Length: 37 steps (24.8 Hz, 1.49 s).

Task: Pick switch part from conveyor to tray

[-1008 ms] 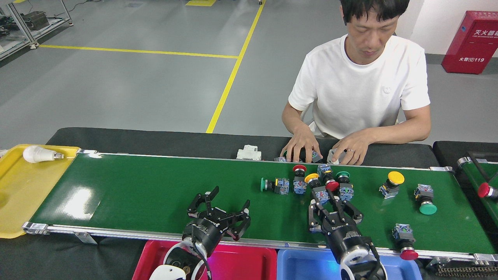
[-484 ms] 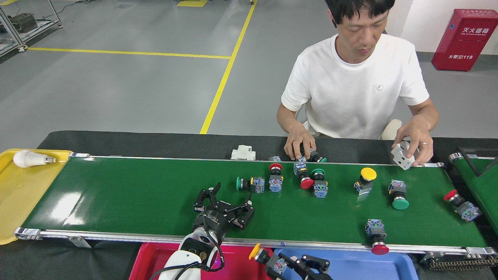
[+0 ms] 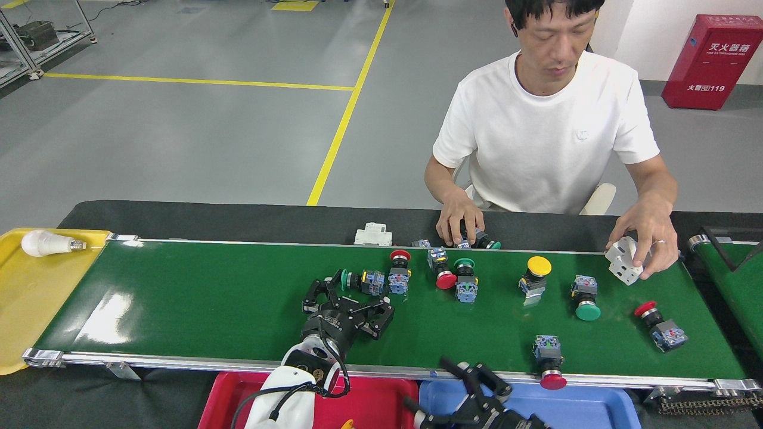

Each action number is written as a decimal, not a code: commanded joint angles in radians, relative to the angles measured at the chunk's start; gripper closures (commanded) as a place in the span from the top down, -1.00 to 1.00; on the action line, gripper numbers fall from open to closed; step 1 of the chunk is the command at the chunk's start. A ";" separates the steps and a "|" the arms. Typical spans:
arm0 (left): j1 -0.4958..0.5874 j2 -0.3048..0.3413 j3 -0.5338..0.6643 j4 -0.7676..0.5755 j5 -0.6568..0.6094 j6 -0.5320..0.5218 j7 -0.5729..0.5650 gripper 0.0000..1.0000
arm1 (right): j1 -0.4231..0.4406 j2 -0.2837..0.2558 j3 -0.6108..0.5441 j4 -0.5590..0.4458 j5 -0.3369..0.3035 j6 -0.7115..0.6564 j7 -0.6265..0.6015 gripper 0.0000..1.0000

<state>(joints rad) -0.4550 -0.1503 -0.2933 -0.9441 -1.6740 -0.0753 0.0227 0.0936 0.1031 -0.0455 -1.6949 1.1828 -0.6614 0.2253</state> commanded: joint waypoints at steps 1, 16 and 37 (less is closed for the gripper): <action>-0.025 -0.005 0.000 -0.004 0.000 0.022 0.029 0.83 | -0.009 0.009 -0.065 -0.035 -0.005 0.043 -0.012 0.98; 0.111 0.084 0.046 -0.212 0.079 -0.095 0.068 -0.35 | 0.230 -0.043 -0.149 -0.075 0.176 0.404 -0.394 0.97; 0.769 0.245 0.398 -0.795 0.114 -0.600 0.068 1.00 | 0.052 -0.039 0.188 0.057 0.178 0.407 -0.184 0.95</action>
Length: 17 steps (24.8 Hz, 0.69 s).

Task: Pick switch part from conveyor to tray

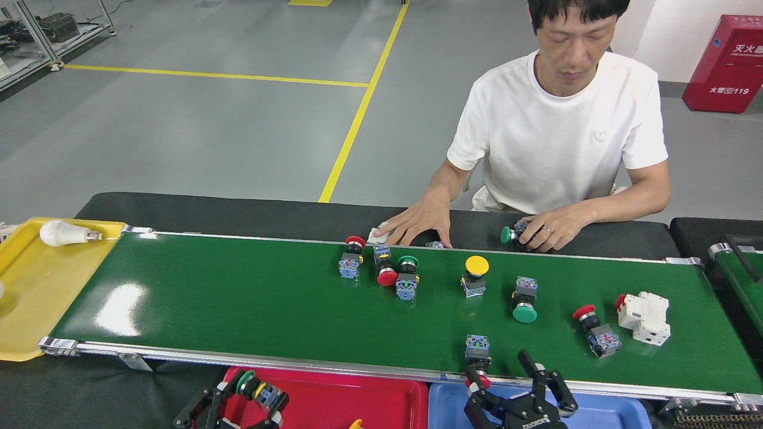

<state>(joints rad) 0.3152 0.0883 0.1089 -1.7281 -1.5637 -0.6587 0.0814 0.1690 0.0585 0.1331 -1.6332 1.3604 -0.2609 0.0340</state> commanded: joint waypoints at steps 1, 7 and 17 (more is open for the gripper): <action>-0.002 0.007 -0.012 -0.010 0.004 -0.016 0.009 1.00 | -0.039 0.014 0.019 0.000 0.000 0.012 0.010 0.92; -0.041 -0.085 0.017 -0.010 0.033 0.056 -0.057 1.00 | -0.091 0.017 0.057 0.067 0.000 0.022 0.093 0.45; -0.470 -0.116 0.023 0.303 0.014 0.343 -0.170 1.00 | -0.134 0.009 0.062 0.079 -0.003 -0.031 0.090 -0.79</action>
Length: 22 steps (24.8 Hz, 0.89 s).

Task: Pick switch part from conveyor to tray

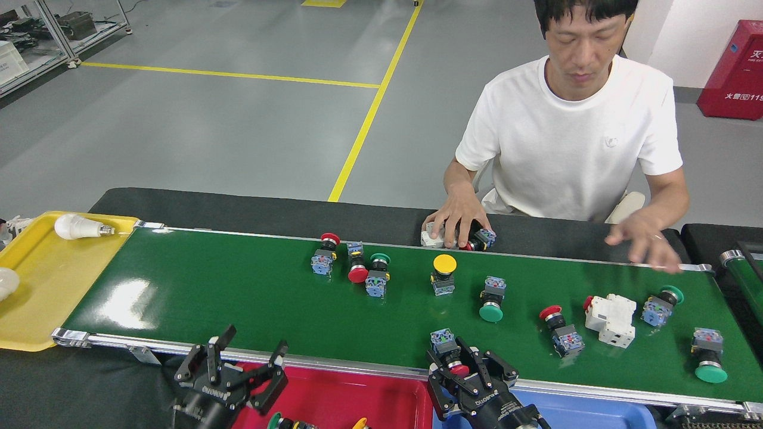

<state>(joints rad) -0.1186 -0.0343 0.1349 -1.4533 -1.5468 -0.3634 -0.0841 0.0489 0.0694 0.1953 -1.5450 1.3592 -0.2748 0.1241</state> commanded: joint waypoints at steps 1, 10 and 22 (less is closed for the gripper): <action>-0.090 0.008 -0.003 0.091 -0.015 0.070 -0.003 1.00 | -0.014 -0.002 -0.001 -0.013 -0.005 -0.041 -0.001 -0.78; -0.299 0.001 -0.051 0.389 -0.093 0.181 0.038 1.00 | 0.023 -0.062 -0.002 -0.090 -0.222 -0.480 0.017 -0.59; -0.538 0.013 -0.107 0.803 -0.092 0.270 0.185 1.00 | 0.011 0.009 -0.005 -0.087 -0.226 -0.437 0.135 1.00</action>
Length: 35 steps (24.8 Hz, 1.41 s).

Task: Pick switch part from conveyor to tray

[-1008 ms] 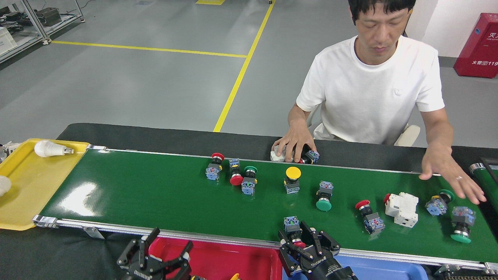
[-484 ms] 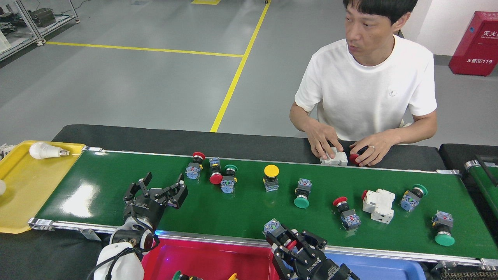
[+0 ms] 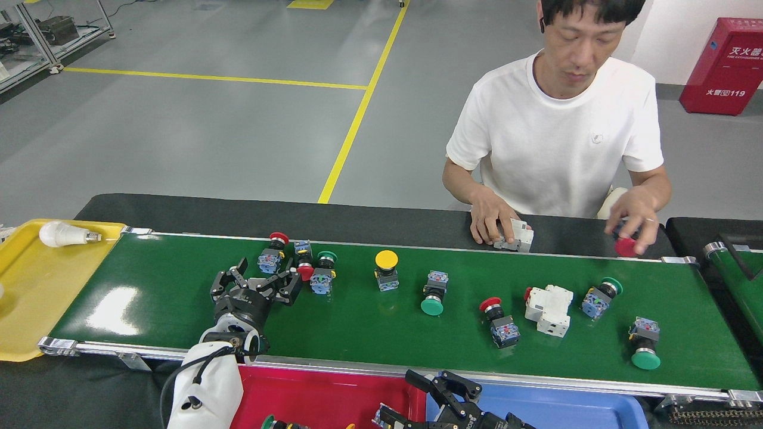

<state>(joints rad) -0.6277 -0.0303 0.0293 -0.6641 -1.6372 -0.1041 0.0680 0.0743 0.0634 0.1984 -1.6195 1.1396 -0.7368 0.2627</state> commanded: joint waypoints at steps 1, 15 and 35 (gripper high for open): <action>-0.049 0.020 -0.002 0.057 -0.001 0.012 0.053 1.00 | -0.024 0.035 -0.033 -0.013 -0.006 0.062 -0.010 1.00; -0.078 0.095 -0.015 0.139 0.051 -0.091 0.085 -0.86 | 0.004 -0.011 -0.197 -0.059 0.213 0.760 -0.447 0.99; 0.823 0.176 -0.020 -1.068 0.211 -0.390 0.016 -0.77 | 0.177 -0.017 -0.186 -0.145 0.212 0.757 -0.338 0.98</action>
<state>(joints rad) 0.1849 0.1432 0.0129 -1.6964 -1.4225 -0.4687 0.0819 0.2690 0.0340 0.0094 -1.7542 1.3503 0.0177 -0.1253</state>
